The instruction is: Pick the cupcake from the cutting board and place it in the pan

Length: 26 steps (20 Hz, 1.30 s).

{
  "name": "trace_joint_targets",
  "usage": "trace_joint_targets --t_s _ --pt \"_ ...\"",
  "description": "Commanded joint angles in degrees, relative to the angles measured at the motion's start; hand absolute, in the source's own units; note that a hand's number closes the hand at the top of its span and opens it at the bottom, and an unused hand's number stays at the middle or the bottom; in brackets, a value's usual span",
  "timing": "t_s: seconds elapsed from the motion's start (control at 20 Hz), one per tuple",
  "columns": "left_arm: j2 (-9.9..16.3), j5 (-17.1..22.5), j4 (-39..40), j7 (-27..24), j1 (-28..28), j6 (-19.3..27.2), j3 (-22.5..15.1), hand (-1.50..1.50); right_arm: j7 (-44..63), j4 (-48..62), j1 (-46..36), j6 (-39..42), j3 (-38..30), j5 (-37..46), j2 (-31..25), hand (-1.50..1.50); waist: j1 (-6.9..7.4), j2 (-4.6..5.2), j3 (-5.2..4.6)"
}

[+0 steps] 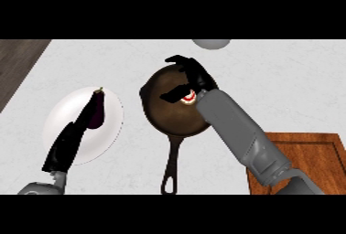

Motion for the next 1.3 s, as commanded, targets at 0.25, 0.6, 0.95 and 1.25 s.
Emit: trace_joint_targets --t_s 0.25,0.6,0.95,1.25 --pt "1.3 0.6 -1.1 1.8 0.0 -0.2 2.3 0.0 -8.1 2.2 -2.6 -14.9 -8.2 -9.8 0.0 -1.5 -1.55 -0.46 0.0" --pt "1.1 0.1 -3.1 3.0 1.9 1.3 3.5 0.0 -15.2 6.2 -2.8 -14.0 -17.4 -14.5 -4.7 -1.5 -4.91 -1.1 0.0" --pt "1.2 1.0 -2.2 -0.1 5.1 -0.3 5.2 0.0 -27.7 8.9 3.8 -5.8 -19.8 -13.9 -12.7 -1.5 -6.22 -1.45 -0.06" --pt "-0.6 -1.7 -0.7 -2.2 6.6 1.2 4.5 0.0 -31.8 10.8 7.2 5.0 -22.0 -14.3 -22.6 -1.5 -6.6 -1.51 -0.05"
